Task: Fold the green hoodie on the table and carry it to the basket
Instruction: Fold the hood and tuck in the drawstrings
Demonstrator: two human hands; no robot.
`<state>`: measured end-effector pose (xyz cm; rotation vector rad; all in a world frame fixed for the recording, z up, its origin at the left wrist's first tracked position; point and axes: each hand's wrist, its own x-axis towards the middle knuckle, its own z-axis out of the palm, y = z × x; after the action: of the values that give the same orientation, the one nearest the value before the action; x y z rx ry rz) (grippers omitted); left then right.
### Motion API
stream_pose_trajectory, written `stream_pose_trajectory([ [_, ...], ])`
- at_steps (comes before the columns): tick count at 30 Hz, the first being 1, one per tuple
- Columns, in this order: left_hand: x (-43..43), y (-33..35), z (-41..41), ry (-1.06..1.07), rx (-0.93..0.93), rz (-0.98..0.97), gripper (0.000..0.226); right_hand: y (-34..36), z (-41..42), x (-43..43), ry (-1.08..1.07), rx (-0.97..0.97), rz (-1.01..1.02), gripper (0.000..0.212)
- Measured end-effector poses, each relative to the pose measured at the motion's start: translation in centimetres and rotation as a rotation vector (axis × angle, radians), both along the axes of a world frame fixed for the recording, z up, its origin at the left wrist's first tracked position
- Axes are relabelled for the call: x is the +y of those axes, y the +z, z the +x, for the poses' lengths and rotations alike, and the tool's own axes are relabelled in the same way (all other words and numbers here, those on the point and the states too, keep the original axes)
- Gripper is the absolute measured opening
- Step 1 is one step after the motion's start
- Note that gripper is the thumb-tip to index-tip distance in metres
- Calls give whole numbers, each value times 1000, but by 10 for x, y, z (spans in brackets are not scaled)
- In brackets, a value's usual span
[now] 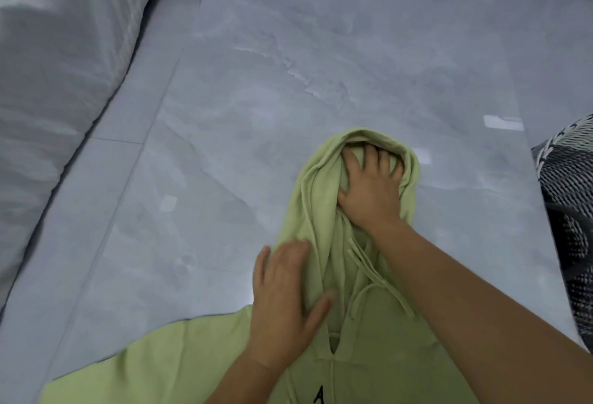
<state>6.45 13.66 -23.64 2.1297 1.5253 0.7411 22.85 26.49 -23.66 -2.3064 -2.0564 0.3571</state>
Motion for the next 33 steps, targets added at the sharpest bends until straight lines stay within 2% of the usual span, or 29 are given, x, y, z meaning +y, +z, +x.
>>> stream_pose_trajectory([
  [2,33,15,13,134,-8,16,46,-2,0,2,8,-14,-1,87],
  [4,80,31,31,207,32,-97,48,-2,1,2,10,-13,-16,86],
  [6,128,36,48,189,116,-267,49,-2,1,1,12,2,-23,81],
  [8,155,33,57,123,241,-327,42,-2,3,1,8,33,-57,64],
  [9,162,32,59,113,252,-348,36,0,6,2,17,49,-97,58],
  [11,168,34,59,134,159,-387,20,6,14,5,44,90,-180,52],
  [13,172,42,52,195,83,-328,15,16,22,6,61,101,-174,50],
  [15,176,50,42,253,64,-218,16,25,25,2,73,24,-78,47],
  [17,175,53,33,269,107,-174,17,32,22,-5,73,-106,-20,42],
  [21,177,61,20,287,148,-193,28,37,23,-8,26,-230,-101,35],
  [25,179,75,8,250,304,-27,19,43,18,-7,24,-315,-124,36],
  [28,171,76,18,184,293,-12,25,45,2,-6,65,-224,6,40],
  [30,167,78,26,172,239,-11,29,40,-11,-8,187,-151,86,42],
  [32,167,84,26,185,174,3,31,33,-13,-8,254,-135,14,40],
  [33,168,87,22,188,152,14,32,32,-11,-6,215,-135,-72,40],
])
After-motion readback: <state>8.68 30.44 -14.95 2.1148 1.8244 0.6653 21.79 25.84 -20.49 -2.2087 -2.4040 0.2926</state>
